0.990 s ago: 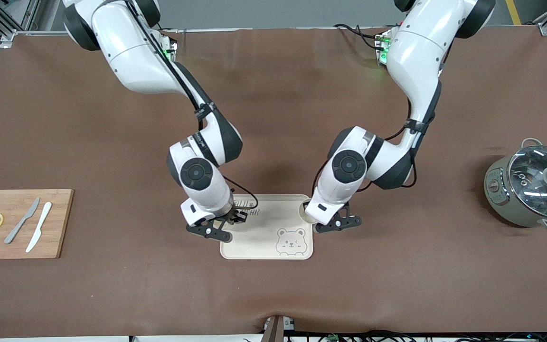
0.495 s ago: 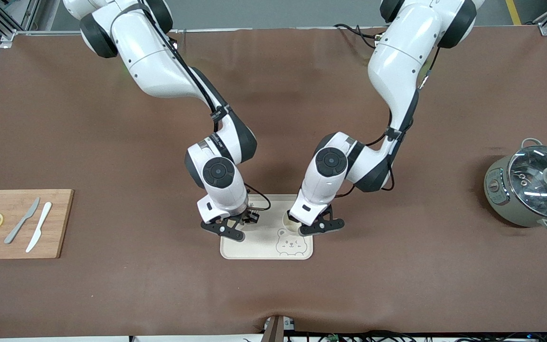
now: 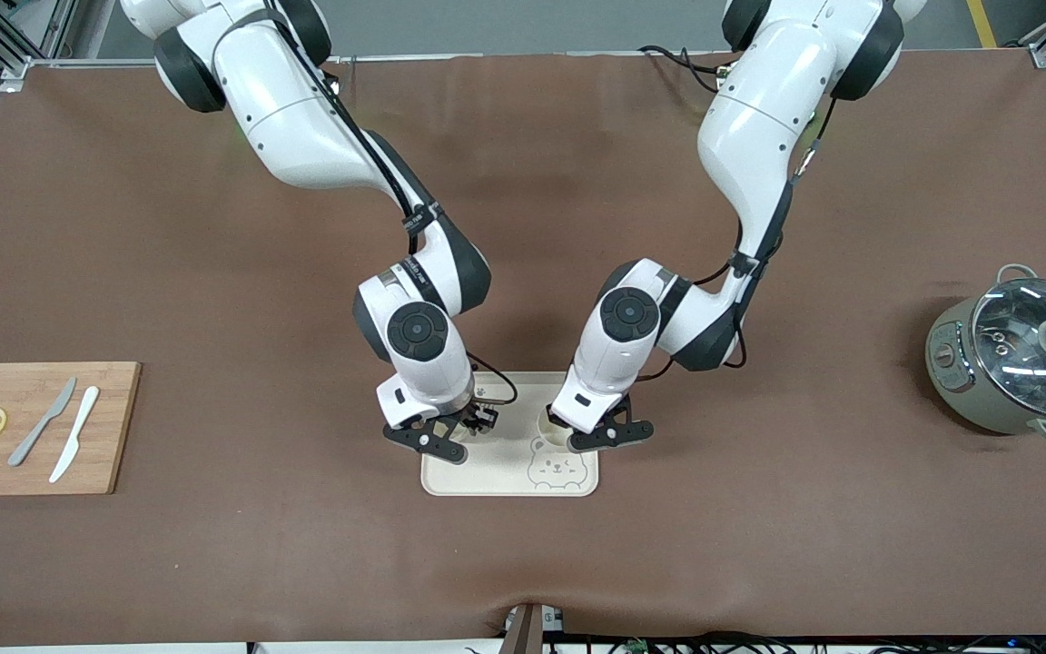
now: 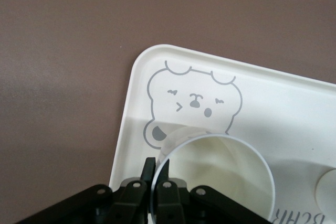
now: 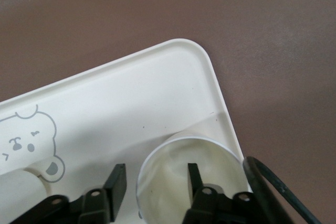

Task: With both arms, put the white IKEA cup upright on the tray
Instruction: 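Lower the cups onto the tray and open both grippers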

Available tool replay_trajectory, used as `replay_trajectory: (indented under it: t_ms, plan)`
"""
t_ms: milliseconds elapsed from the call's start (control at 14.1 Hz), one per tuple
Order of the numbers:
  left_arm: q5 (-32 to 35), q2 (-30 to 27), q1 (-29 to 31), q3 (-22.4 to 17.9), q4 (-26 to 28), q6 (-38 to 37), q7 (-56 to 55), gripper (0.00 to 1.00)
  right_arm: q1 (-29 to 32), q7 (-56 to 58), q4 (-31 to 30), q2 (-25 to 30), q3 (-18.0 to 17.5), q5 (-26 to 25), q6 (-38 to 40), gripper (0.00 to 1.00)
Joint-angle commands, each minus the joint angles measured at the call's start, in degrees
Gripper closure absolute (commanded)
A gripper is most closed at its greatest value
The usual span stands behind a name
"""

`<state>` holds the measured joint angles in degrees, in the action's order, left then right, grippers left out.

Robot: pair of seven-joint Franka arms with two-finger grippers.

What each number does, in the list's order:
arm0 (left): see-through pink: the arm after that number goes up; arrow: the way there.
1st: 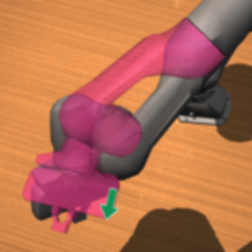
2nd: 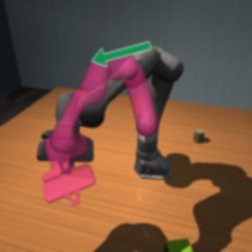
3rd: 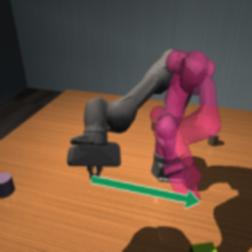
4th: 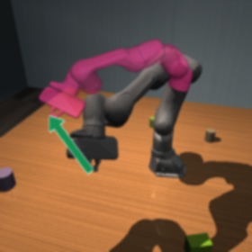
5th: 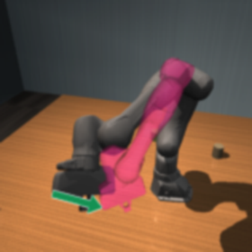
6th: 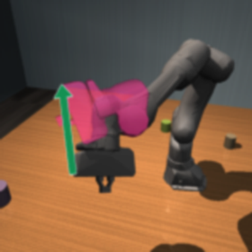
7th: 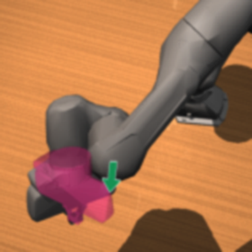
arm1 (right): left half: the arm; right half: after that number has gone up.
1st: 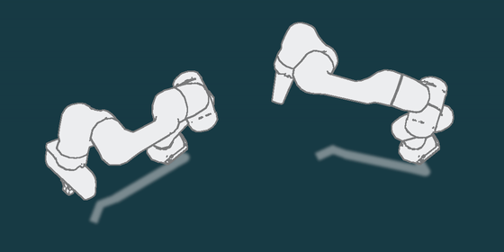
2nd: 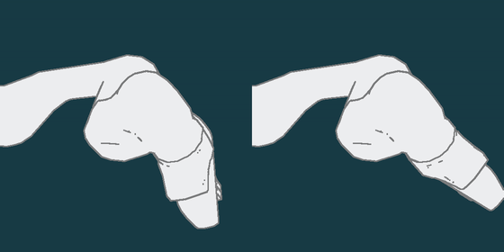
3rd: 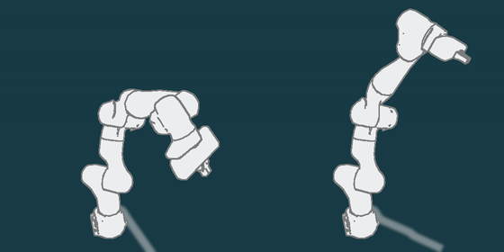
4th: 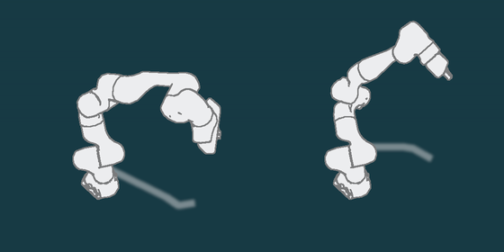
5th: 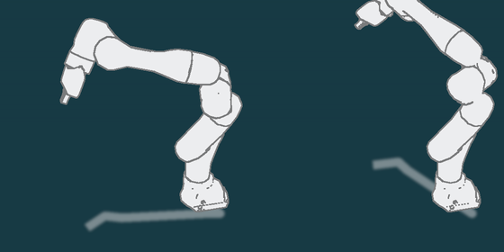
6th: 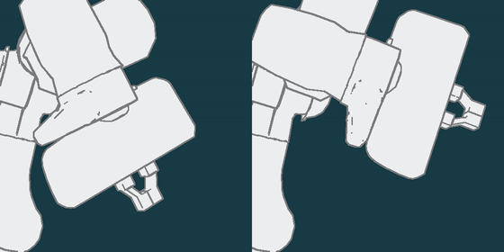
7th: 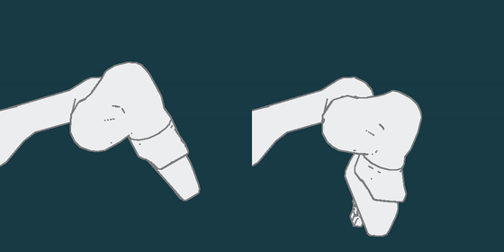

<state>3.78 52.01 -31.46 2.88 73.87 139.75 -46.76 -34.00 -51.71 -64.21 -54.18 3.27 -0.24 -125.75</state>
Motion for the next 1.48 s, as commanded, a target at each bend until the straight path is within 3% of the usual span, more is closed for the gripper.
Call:
replay_trajectory:
  t_ms: [0, 495, 566, 636, 990, 1414]
  plan:
    - [0.9, 0.4, -1.8, -0.7, -1.2, -1.1, -2.8, 1.0, 0.2, -1.4, 2.1, -0.4, 0.2, -0.9, 0.5, 0.0]
    - [0.7, 0.3, -2.0, -0.7, -1.1, -5.5, -2.9, 1.0, 3.0, 2.7, 2.1, 3.0, 0.0, -0.6, 5.5, 0.0]
    - [0.0, 0.2, -1.9, -0.6, -1.1, -5.5, -3.2, 0.68, 4.1, 4.4, 2.1, 3.6, -0.2, -0.6, 6.7, 0.0]
    - [0.4, 0.3, -1.9, -0.8, -1.2, -5.5, -3.7, 0.01, 5.3, 6.1, 2.1, 4.5, -0.5, -0.4, 7.7, 0.0]
    - [0.1, -1.6, -2.1, -1.4, -1.5, -5.6, -7.0, 0.0, 10.6, 18.5, 2.0, 8.0, -0.8, 0.4, 12.0, 0.0]
    - [0.3, -9.4, -1.5, -3.4, -1.5, -15.3, -6.3, 0.0, 17.0, 33.6, 1.3, 12.6, -0.7, 1.6, 14.7, 0.0]
